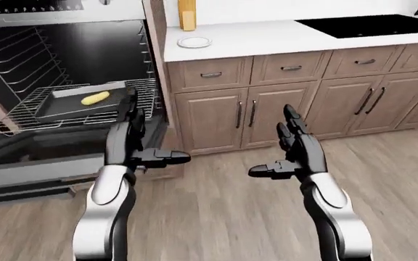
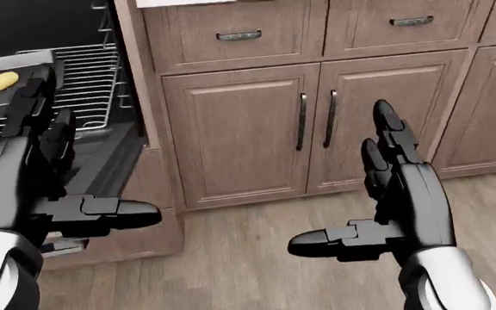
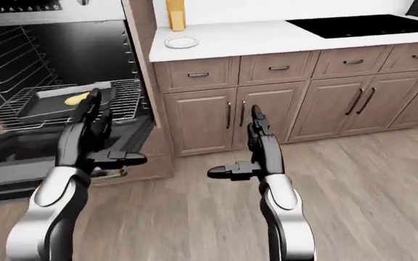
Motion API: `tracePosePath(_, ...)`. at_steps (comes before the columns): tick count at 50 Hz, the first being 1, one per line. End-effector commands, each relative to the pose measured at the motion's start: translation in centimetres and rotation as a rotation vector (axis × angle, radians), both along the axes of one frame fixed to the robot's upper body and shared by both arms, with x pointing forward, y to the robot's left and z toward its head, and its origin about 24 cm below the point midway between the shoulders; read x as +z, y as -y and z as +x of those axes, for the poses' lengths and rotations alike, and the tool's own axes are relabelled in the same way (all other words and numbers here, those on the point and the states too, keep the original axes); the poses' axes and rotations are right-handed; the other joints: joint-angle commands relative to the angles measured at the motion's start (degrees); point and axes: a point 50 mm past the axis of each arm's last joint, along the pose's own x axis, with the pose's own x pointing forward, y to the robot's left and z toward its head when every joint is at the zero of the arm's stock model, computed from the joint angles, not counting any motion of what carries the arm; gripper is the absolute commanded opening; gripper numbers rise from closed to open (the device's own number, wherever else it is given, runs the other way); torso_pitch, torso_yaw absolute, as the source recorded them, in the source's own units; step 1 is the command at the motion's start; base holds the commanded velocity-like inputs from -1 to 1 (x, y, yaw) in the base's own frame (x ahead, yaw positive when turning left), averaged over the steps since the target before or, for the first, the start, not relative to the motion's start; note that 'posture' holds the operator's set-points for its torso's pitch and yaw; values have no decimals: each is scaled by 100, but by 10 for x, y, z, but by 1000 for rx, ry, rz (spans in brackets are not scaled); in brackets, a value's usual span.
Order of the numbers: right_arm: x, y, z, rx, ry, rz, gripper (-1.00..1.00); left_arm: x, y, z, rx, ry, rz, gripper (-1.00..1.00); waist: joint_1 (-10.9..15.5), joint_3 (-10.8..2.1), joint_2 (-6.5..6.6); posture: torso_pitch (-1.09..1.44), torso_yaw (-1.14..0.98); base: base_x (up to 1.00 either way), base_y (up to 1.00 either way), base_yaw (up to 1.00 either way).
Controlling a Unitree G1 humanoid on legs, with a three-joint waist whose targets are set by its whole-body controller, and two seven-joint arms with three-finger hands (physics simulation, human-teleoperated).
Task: Pick the corn from the oven and place it on the plate on the counter.
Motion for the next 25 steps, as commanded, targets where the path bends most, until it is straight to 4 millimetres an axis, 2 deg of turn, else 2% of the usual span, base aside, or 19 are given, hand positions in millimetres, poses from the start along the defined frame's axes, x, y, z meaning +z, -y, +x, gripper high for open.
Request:
tracePosePath(1,25,-1,-1,8,135,-7,100,21,2,-3,-8,114,4,100,25,-67,80,0,0,59,-72,0)
tracePosePath(3,23,-1,-2,11,130,-2,100,22,2,-4,-7,114,2,100,113,-45,-13,0,0,60,-72,0)
tracePosePath(5,23,0,-2,10,130,-2,100,21,3,-3,-9,114,3,100,129,-44,-195,0,0,61,-73,0)
tracePosePath(6,23,-1,-2,12,130,-3,100,22,3,-3,-10,115,4,100,108,-79,-335,0,0,60,-57,0)
tracePosePath(7,25,-1,-2,13,131,-3,100,21,4,-3,-11,115,3,100,14,-184,-718,0,0,61,-55,0)
tracePosePath(8,25,-2,-3,16,132,-4,100,21,4,-3,-12,114,4,100,-17,-211,-903,0,0,60,-52,0)
tracePosePath(9,25,-2,-2,18,132,-4,100,21,4,-3,-12,113,5,100,-45,47,-753,0,0,59,-45,0)
tracePosePath(10,24,-2,-2,20,135,-5,100,21,4,-4,-12,113,5,100,-68,94,-737,0,0,60,-22,0)
tracePosePath(11,25,-3,-3,30,144,-7,100,20,4,-3,-11,112,5,100,-79,11,-768,0,0,70,0,0)
tracePosePath(12,25,-4,-4,37,148,-10,100,19,4,-3,-11,112,5,100,-49,42,-822,0,0,83,0,0)
tracePosePath(15,25,-5,-4,43,152,-6,100,19,3,-3,-9,112,4,100,22,133,-745,0,0,90,7,0)
tracePosePath(19,29,-6,-7,53,164,2,100,20,3,-4,-8,114,3,100,60,95,-692,0,0,91,9,0)
tracePosePath(21,32,-7,-9,70,172,25,100,21,2,-5,-7,116,2,100,139,83,-784,0,0,63,65,0)
tracePosePath(22,34,-9,-11,89,175,36,100,20,2,-4,-7,116,1,100,152,23,-805,0,0,30,100,0)
tracePosePath(23,33,-10,-12,96,178,33,100,20,2,-4,-7,116,0,100,288,91,-715,0,0,21,0,100)
tracePosePath(25,34,-12,-13,110,179,28,100,19,2,-3,-7,115,-1,100,402,90,-321,0,0,19,0,100)
